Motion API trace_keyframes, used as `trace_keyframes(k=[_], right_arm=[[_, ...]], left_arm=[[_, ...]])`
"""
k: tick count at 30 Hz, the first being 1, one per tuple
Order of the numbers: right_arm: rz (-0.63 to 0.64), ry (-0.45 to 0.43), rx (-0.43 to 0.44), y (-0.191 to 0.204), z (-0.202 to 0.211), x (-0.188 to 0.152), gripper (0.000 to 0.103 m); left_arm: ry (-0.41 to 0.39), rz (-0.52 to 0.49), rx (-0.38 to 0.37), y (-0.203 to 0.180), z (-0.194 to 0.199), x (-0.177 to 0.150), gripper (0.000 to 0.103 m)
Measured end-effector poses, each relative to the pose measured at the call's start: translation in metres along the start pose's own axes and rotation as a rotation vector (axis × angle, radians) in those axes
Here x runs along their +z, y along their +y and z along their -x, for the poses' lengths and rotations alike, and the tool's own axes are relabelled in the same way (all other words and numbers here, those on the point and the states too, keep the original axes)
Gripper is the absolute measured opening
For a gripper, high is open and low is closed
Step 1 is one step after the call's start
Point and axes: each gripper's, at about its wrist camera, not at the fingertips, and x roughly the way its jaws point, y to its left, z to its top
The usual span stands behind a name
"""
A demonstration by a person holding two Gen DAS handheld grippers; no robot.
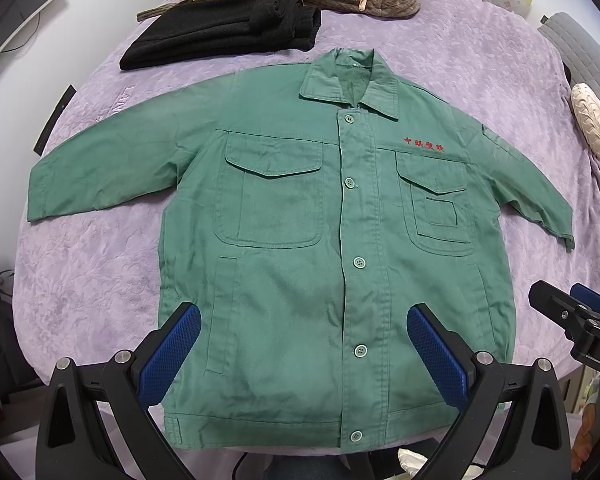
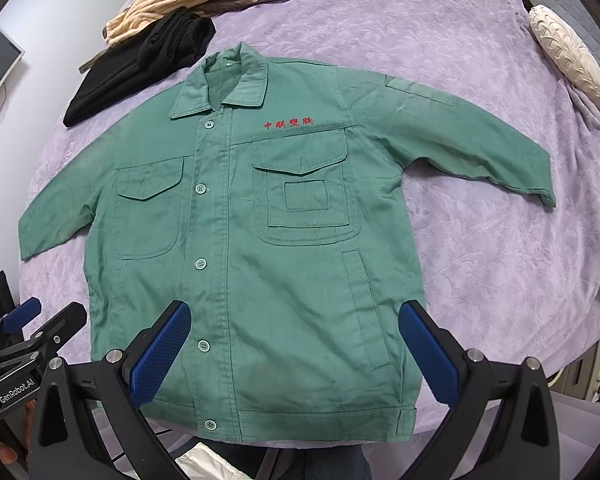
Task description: Fold small clothes
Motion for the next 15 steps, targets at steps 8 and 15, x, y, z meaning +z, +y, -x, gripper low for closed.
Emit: trace_keyframes(k=[8,15], right_arm=[[-0.001,0.003,0.000,0.0001,-0.0008,0.0011,0.103],[-0.002,0.005,0.000,0.0005,-0.0018,-0.0009,0.103]], left_arm=[[0.067,-0.010,0.049,0.0011,-0.0031,0.0001,0.103],[0.065,0.002,0.014,0.0034,-0.0048,-0.0011,0.103]])
